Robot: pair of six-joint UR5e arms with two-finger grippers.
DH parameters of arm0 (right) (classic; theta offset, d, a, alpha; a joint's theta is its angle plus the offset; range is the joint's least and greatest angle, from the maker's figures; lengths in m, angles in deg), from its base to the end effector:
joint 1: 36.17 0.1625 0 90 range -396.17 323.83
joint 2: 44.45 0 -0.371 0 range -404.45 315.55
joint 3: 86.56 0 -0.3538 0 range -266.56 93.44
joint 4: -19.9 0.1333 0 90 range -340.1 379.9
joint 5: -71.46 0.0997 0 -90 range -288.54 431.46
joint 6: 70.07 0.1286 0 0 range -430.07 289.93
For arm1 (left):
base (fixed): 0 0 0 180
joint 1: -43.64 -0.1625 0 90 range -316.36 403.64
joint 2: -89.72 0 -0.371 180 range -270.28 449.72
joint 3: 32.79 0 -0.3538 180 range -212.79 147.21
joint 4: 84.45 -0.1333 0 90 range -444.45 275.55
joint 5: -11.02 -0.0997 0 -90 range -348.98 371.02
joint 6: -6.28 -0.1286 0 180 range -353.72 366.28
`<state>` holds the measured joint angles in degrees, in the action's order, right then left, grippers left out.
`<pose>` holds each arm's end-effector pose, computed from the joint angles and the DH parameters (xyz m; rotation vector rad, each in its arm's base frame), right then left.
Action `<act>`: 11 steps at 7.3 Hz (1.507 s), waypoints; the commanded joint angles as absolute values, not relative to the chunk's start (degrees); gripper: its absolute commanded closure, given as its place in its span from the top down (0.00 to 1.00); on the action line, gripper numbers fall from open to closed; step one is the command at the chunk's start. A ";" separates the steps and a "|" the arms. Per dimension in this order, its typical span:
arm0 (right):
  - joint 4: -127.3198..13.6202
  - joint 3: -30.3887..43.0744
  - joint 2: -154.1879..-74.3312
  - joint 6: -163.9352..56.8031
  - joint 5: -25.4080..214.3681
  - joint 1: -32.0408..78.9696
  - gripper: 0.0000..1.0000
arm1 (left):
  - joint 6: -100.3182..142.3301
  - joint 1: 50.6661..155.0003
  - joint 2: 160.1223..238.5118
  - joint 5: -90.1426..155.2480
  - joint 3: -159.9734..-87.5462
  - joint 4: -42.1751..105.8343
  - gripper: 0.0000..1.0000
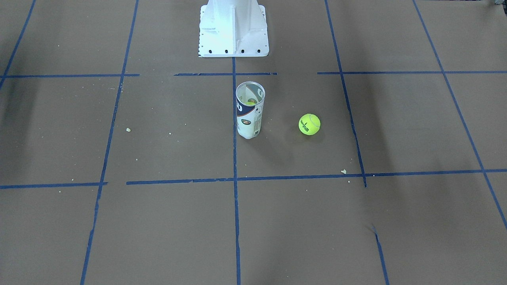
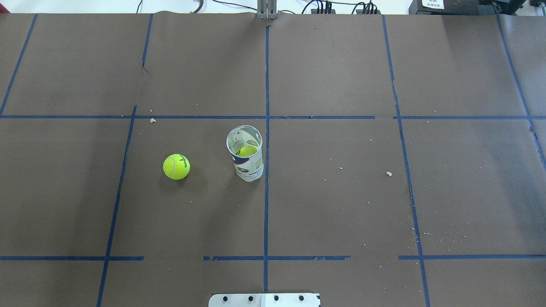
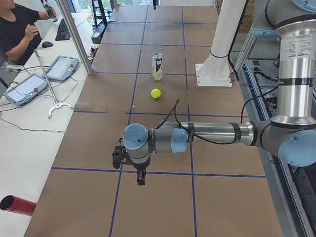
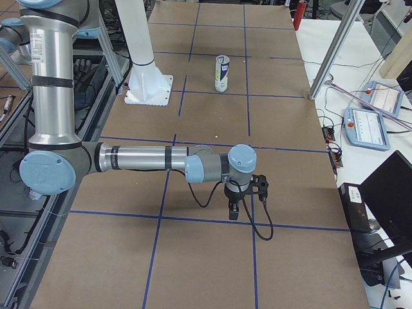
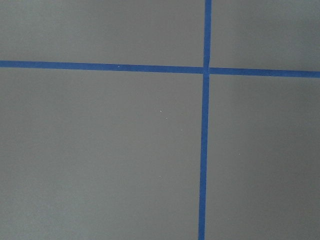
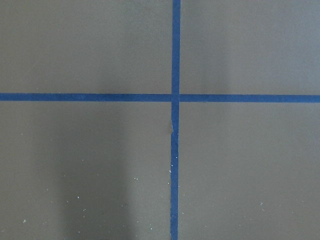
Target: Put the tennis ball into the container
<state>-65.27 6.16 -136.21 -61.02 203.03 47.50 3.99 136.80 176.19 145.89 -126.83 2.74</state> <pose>-0.0021 -0.4538 0.6131 -0.0013 -0.7313 0.0087 -0.0660 -0.4239 0.6247 -0.0008 0.7840 -0.0301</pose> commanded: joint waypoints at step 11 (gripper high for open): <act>-65.27 6.16 -136.21 -61.01 203.03 47.50 1.00 | 57.28 98.27 201.75 134.62 -151.98 -10.36 1.00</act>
